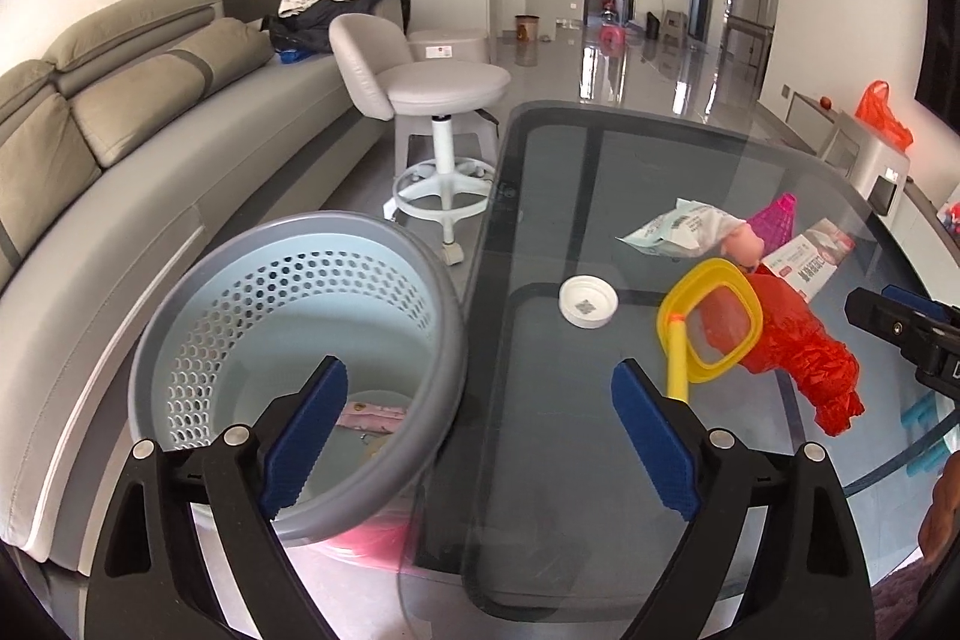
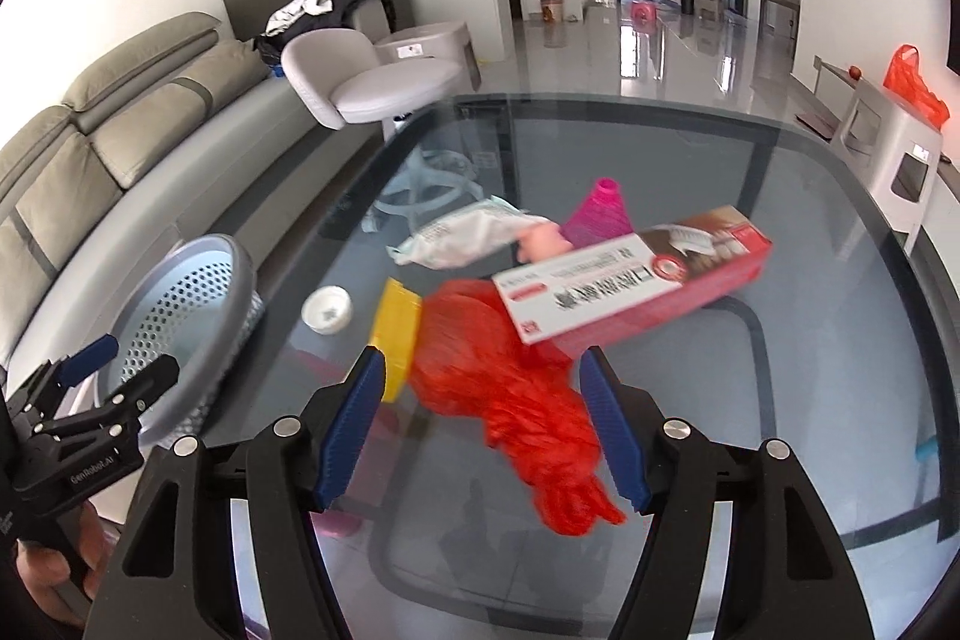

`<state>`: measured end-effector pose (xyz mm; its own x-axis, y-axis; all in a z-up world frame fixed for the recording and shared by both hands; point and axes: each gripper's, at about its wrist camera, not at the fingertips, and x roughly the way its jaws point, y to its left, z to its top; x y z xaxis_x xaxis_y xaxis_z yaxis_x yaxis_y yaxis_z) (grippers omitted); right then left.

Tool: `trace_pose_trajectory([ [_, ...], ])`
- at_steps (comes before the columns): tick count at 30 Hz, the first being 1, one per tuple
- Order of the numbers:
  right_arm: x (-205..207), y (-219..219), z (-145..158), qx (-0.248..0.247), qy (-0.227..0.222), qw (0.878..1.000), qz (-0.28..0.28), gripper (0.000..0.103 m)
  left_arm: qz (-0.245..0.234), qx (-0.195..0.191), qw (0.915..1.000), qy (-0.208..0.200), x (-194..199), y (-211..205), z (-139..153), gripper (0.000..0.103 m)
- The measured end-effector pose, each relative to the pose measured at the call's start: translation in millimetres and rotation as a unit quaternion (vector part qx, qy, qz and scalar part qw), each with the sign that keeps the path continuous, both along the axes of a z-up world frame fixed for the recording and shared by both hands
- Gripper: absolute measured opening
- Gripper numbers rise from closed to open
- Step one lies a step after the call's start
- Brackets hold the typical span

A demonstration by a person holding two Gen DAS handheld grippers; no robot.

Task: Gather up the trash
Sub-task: 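Move both tools back over the table toward the red bag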

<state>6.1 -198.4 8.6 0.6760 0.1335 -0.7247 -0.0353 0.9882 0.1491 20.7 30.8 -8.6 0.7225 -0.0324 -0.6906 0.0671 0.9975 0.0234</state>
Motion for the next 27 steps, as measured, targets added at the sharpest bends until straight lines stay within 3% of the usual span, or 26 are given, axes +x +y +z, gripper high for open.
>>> trace_pose_trajectory([
  [27, 29, -7, -56, -0.043, 0.074, 0.995, 0.041, 0.065, -0.024, -0.001, 0.9993, 0.03, 18, -33, -20, 0.088],
])
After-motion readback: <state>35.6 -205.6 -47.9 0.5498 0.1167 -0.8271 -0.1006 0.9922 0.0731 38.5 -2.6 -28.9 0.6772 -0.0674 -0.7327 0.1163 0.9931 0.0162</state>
